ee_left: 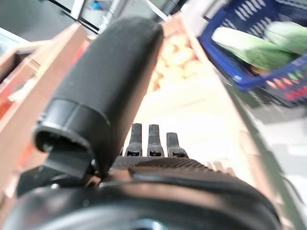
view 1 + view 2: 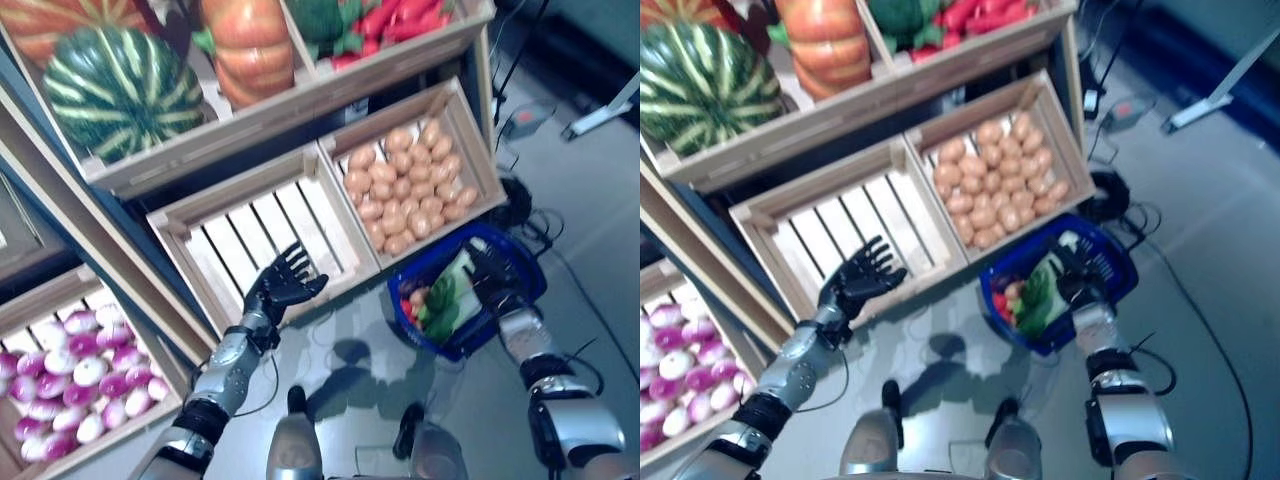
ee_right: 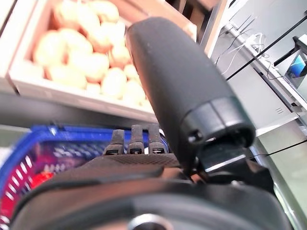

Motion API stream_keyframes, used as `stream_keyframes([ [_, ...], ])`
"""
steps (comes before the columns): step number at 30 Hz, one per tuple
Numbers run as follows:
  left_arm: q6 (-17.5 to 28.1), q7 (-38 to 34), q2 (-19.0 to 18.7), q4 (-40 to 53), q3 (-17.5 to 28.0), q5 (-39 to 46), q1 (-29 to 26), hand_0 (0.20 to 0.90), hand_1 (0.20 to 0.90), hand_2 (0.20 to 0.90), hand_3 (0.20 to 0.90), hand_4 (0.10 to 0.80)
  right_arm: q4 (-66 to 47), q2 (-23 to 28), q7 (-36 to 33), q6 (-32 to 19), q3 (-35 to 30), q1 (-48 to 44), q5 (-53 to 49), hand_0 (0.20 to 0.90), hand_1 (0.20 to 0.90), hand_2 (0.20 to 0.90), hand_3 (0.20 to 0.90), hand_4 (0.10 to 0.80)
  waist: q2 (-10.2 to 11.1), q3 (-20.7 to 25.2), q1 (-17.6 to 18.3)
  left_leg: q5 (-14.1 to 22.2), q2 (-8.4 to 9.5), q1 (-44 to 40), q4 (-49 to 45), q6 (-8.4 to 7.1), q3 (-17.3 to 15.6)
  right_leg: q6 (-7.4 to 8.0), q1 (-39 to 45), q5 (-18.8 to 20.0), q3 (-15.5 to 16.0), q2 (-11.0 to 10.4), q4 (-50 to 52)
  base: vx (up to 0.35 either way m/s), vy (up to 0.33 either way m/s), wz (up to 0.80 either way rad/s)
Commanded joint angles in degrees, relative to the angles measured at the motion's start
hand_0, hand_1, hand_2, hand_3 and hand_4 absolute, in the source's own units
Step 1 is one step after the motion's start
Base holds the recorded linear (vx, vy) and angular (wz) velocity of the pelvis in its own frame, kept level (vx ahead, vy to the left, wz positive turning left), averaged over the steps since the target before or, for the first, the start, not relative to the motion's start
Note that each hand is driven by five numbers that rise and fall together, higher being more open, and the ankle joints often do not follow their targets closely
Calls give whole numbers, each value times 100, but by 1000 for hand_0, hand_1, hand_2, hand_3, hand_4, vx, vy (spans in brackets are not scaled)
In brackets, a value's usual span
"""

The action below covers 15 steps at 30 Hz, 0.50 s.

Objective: Put vegetables into the basket

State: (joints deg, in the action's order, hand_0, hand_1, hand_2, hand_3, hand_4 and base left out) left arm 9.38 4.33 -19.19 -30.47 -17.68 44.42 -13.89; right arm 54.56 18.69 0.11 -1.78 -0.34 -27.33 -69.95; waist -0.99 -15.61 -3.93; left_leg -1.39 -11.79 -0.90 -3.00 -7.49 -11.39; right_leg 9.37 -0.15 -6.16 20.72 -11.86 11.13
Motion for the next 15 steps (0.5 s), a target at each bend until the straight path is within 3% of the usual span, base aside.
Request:
stream_keyframes([
  [1, 147, -74, 21, 36, 56, -245, 97, 900, 900, 900, 900, 800, -663, -47, 290, -694, 180, 55, 395, 900, 900, 900, 900, 800, 124, 640, 10, -86, 163, -209, 301, 181, -103, -314, 327, 632, -106, 72, -774, 129, 25, -5],
  [7, 323, -127, 441, -384, 206, -415, 654, 900, 900, 900, 900, 800, -1356, -833, 411, -1084, 745, 1442, 1065, 900, 900, 900, 900, 800, 161, 952, 179, -125, 211, -625, 800, 208, -296, -240, 764, 951, -178, 182, -1507, 65, 0, -6],
  [15, 365, -53, 714, -784, 391, -624, 907, 900, 900, 900, 900, 800, -2194, -1104, 885, -1295, 1390, 2190, 1975, 900, 900, 900, 900, 800, 182, 1013, 342, -35, 266, -712, 800, 227, -366, -196, 834, 1009, -227, 163, -1613, 13, -4, -8],
])
